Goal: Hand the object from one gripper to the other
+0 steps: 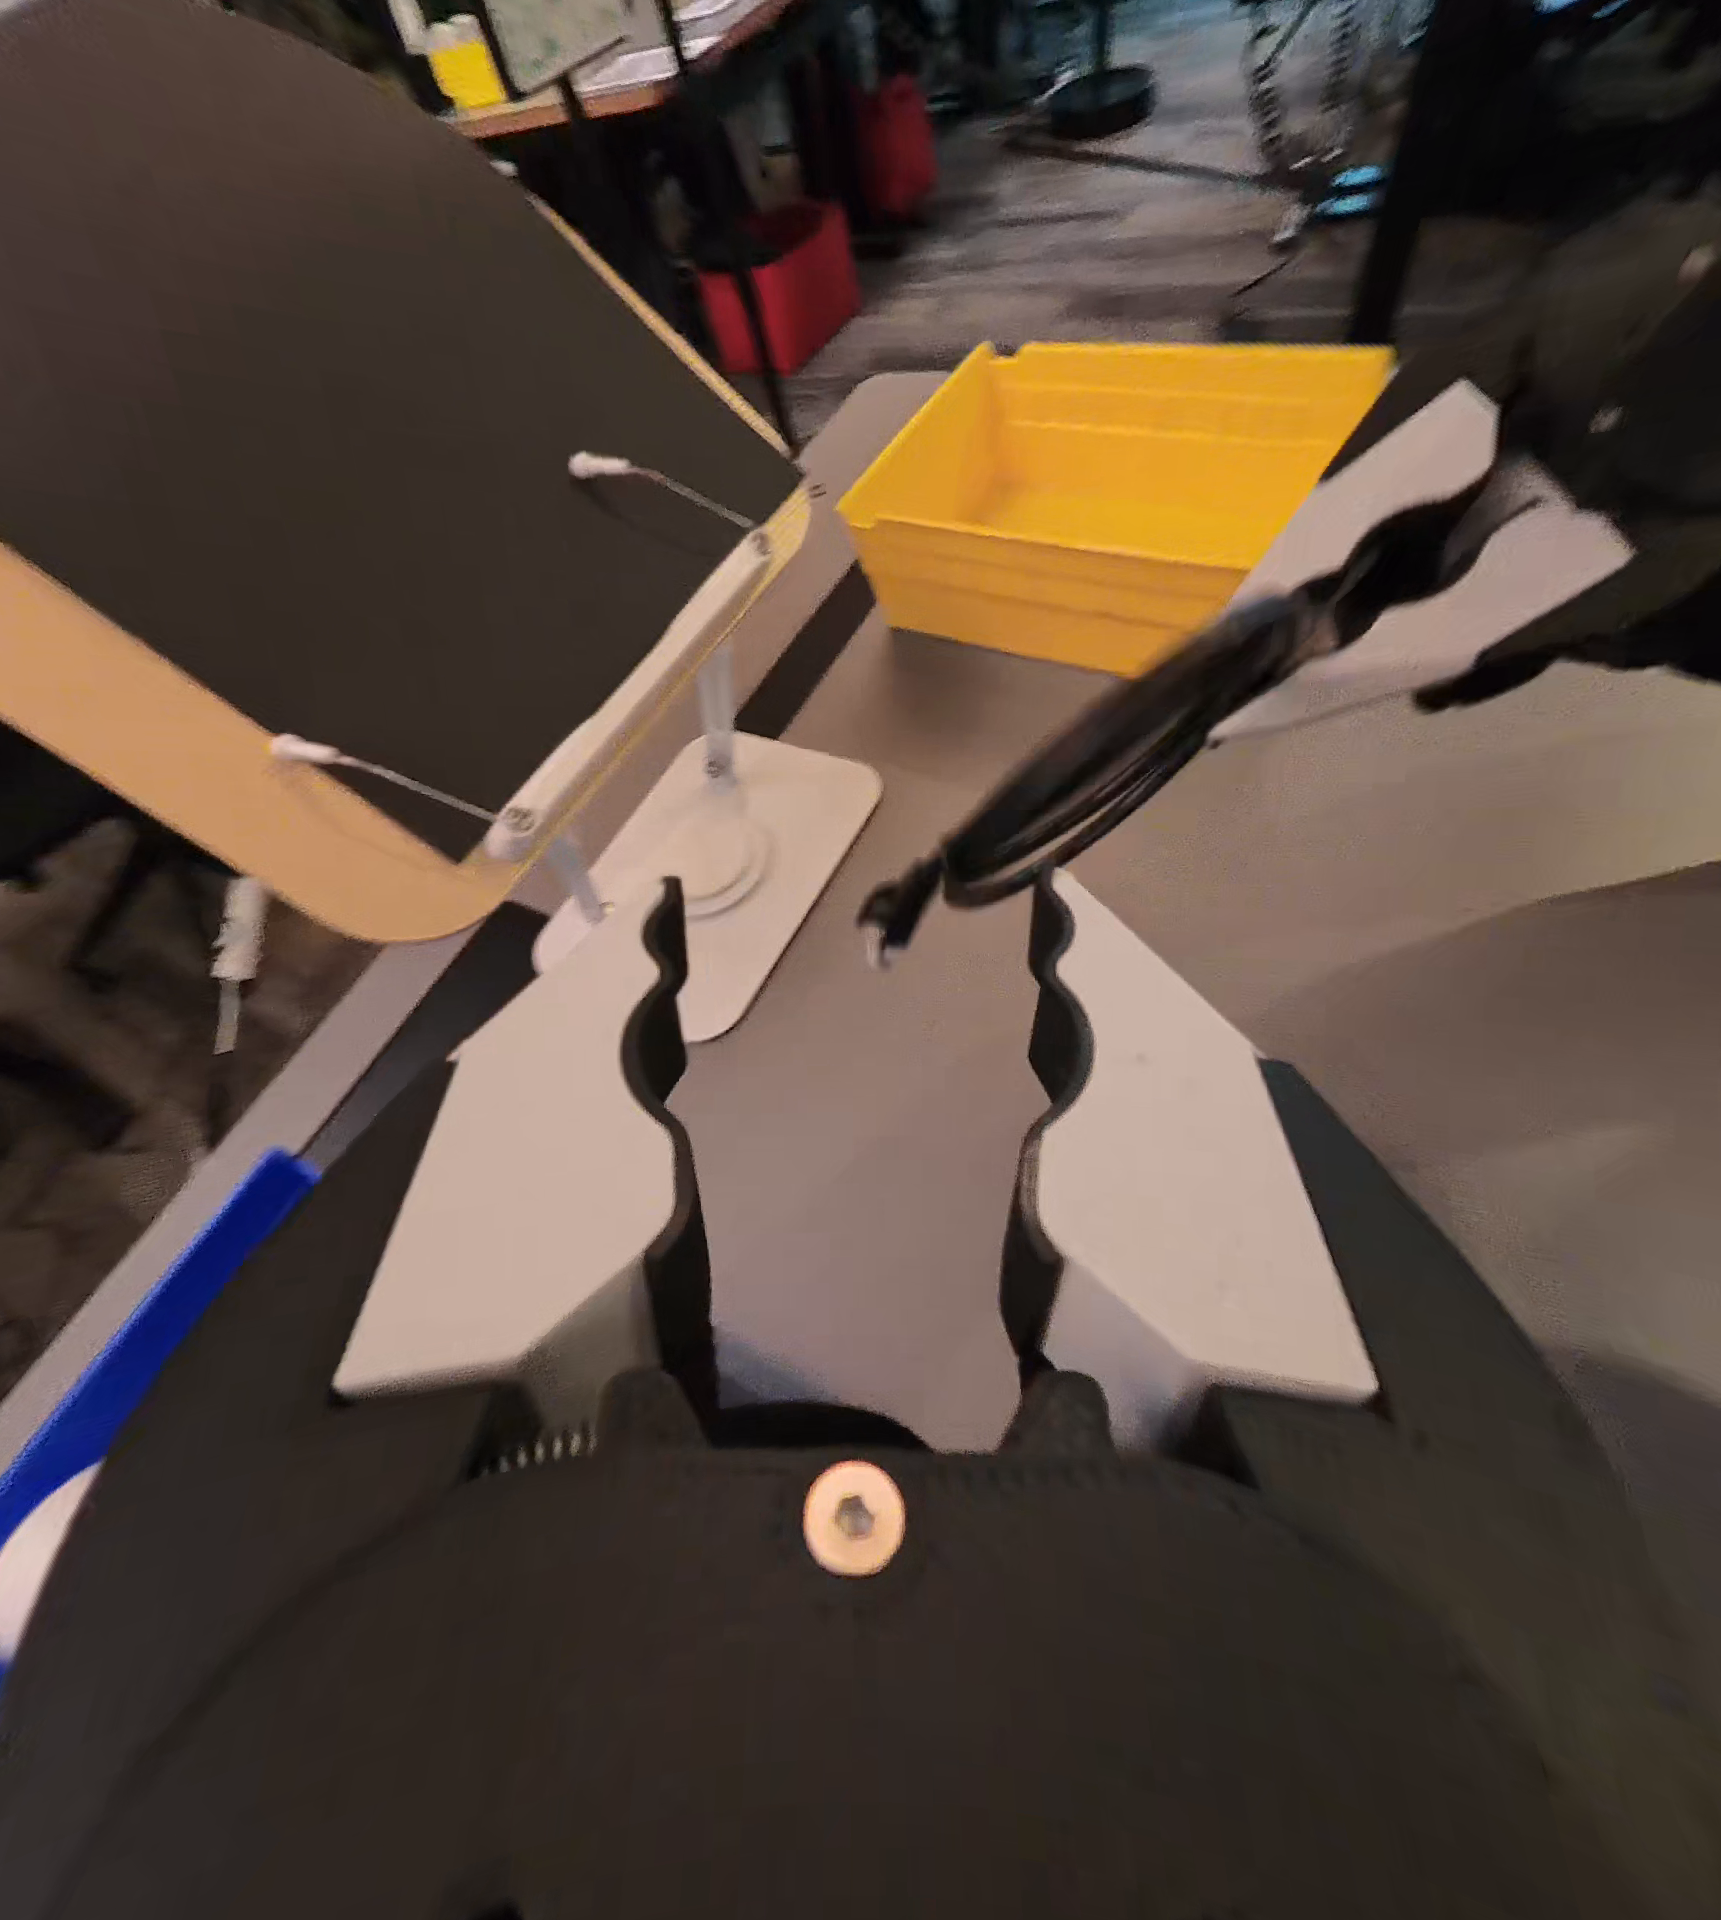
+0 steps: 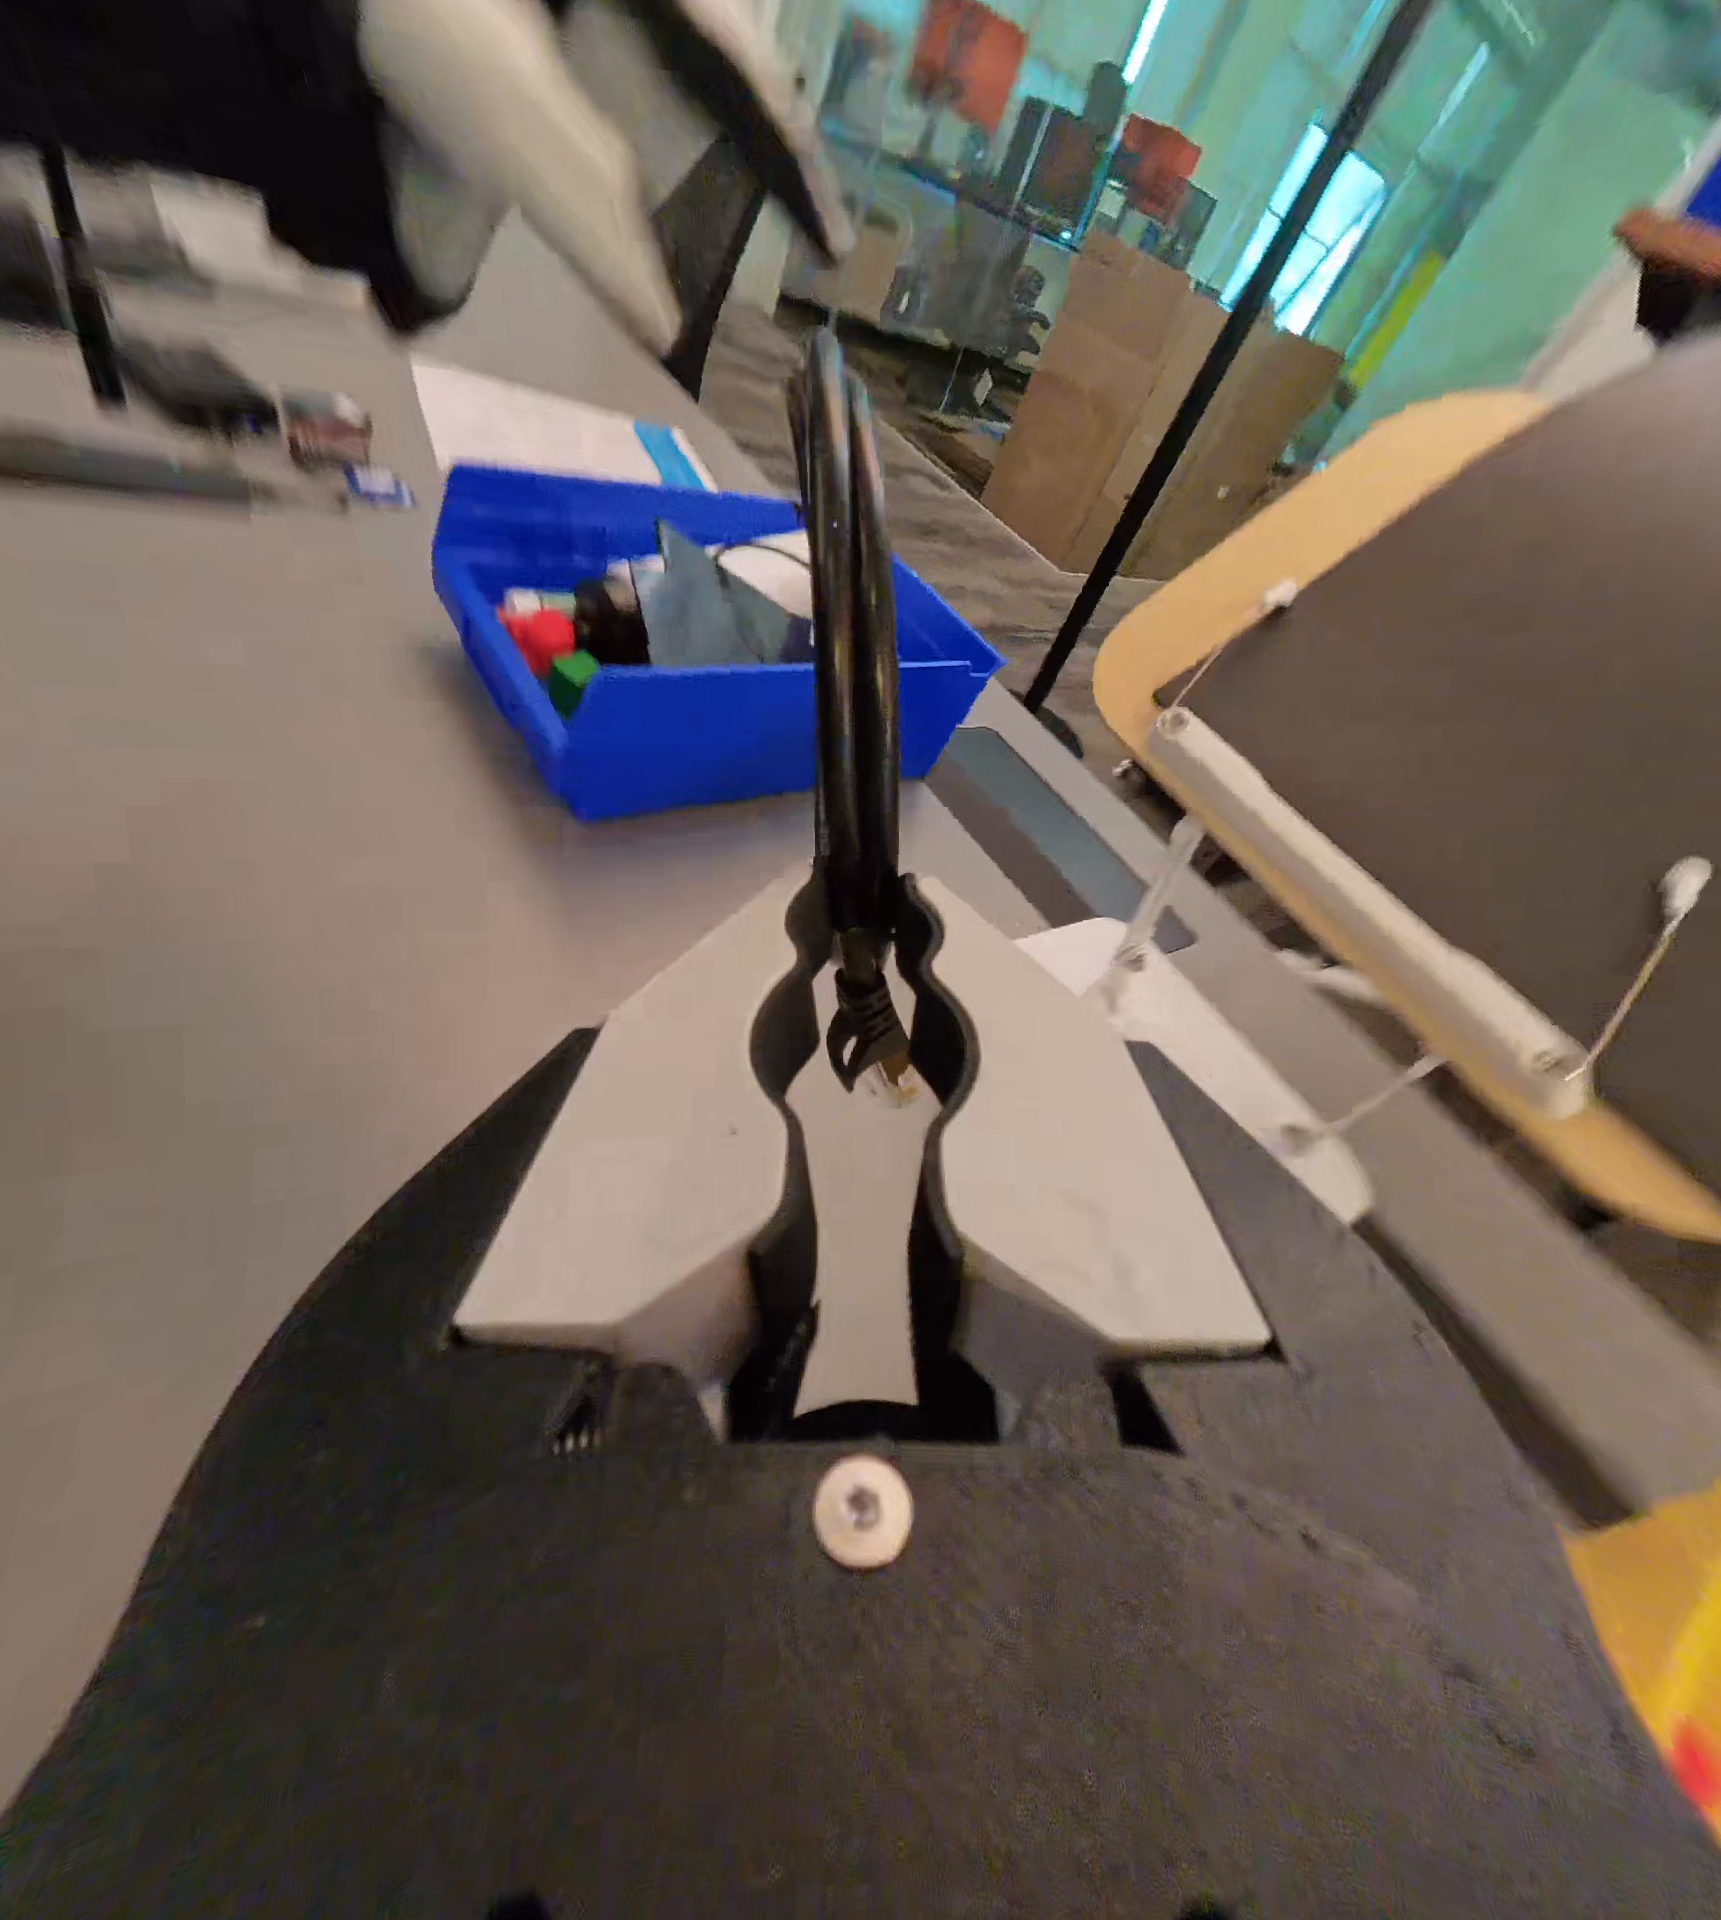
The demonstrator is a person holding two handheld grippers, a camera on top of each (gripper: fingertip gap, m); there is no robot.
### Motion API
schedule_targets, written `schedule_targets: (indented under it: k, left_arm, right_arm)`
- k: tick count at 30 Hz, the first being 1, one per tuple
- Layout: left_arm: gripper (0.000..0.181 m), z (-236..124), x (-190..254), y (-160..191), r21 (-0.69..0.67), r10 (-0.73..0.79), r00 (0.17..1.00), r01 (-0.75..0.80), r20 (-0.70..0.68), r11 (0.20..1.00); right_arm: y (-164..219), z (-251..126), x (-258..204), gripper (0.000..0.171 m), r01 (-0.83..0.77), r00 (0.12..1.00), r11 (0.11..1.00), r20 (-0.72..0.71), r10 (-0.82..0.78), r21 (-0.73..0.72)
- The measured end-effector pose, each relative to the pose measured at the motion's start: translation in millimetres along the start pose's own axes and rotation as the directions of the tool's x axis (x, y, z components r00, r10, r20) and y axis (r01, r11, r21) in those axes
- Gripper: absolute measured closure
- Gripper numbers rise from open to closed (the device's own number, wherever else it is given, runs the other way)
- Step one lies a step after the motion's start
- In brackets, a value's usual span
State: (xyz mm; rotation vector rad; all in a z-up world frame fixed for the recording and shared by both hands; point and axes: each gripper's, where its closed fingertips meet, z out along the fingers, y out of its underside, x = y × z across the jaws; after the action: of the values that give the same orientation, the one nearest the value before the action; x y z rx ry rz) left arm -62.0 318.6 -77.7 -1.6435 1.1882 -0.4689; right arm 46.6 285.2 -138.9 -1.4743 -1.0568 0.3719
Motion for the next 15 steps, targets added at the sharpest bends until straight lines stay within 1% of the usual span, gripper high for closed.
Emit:
schedule_targets:
  k: [1, 3, 5, 6, 8, 9, 11, 13, 15]
  left_arm:
    - [0.121, 0.9, 1.2, 6.5, -0.005, 0.019, 0.999, -0.019, 0.046, 1.0]
    - [0.119, 7.6, 6.1, 18.3, -0.011, 0.026, 0.993, -0.025, 0.116, 1.0]
    - [0.123, 15.1, 15.0, 22.5, 0.022, 0.048, 0.982, -0.053, 0.185, 0.998]
    - [0.123, 20.7, 23.0, 25.1, 0.017, 0.099, 0.972, -0.105, 0.212, 0.994]
    - [0.127, 32.4, 36.5, 29.0, -0.033, 0.284, 0.908, -0.288, 0.308, 0.957]
    - [0.126, 40.1, 45.2, 30.4, -0.067, 0.376, 0.863, -0.376, 0.338, 0.924]
    - [0.128, 55.6, 65.2, 28.5, -0.1, 0.509, 0.777, -0.511, 0.371, 0.854]
    - [0.127, 69.8, 77.7, 27.4, -0.139, 0.586, 0.716, -0.582, 0.378, 0.801]
    - [0.126, 82.2, 86.0, 23.7, -0.132, 0.59, 0.71, -0.59, 0.384, 0.796]
  right_arm:
    - [-0.5, 0.5, 3.1, 0.162, -0.096, 0.995, 0.995, -0.001, 0.096, 0.026]
    - [-2.0, 1.1, 10.7, 0.162, -0.279, 0.96, 0.956, -0.002, 0.28, 0.086]
    - [-1.7, 2.0, 18.4, 0.161, -0.42, 0.906, 0.898, 0.003, 0.423, 0.129]
    - [-1.0, 2.5, 21.8, 0.161, -0.47, 0.88, 0.871, 0.004, 0.475, 0.145]
    - [-1.0, 5.0, 24.1, 0.162, -0.543, 0.836, 0.823, 0.021, 0.548, 0.167]
    - [-1.3, 6.6, 24.2, 0.162, -0.571, 0.817, 0.802, 0.028, 0.576, 0.175]
    - [-3.3, 9.9, 23.3, 0.162, -0.615, 0.784, 0.765, 0.047, 0.619, 0.189]
    - [-5.4, 12.9, 22.0, 0.162, -0.66, 0.747, 0.724, 0.072, 0.661, 0.202]
    - [-6.1, 15.6, 21.3, 0.162, -0.684, 0.724, 0.697, 0.078, 0.686, 0.217]
